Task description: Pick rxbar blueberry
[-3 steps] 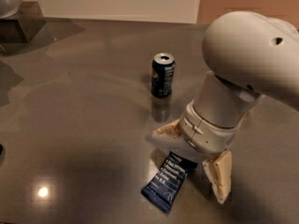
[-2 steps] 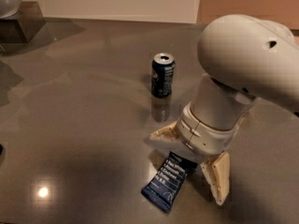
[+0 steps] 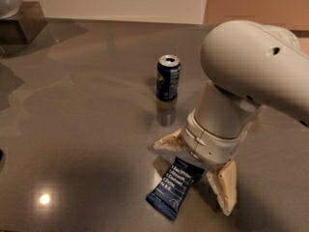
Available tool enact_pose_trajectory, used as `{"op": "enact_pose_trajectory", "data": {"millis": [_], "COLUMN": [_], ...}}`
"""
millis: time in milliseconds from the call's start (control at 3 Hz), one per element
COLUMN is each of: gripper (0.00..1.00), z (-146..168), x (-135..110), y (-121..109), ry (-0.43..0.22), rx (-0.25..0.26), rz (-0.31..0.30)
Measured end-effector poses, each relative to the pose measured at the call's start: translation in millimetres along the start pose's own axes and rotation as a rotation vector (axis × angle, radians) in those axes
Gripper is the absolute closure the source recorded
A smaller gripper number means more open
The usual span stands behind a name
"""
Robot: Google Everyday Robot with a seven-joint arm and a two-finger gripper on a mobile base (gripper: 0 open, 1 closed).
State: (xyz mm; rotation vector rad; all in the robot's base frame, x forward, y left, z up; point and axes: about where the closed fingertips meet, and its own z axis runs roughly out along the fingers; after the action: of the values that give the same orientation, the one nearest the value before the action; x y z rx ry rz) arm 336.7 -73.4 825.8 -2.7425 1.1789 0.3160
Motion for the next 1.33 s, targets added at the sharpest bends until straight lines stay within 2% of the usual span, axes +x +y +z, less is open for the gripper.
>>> {"op": "enact_pose_trajectory", "data": {"millis": [333, 1000, 1333], "gripper": [0.17, 0.64, 0.87], "z": [3.8, 3.4, -5.9], "x": [-0.2, 2.6, 6.6], "y": [1.5, 0.6, 1.6], "ry": [-0.001, 0.013, 0.019], "rx": [-0.017, -0.043, -0.038], "rz": [-0.008, -0.003, 0.022]}}
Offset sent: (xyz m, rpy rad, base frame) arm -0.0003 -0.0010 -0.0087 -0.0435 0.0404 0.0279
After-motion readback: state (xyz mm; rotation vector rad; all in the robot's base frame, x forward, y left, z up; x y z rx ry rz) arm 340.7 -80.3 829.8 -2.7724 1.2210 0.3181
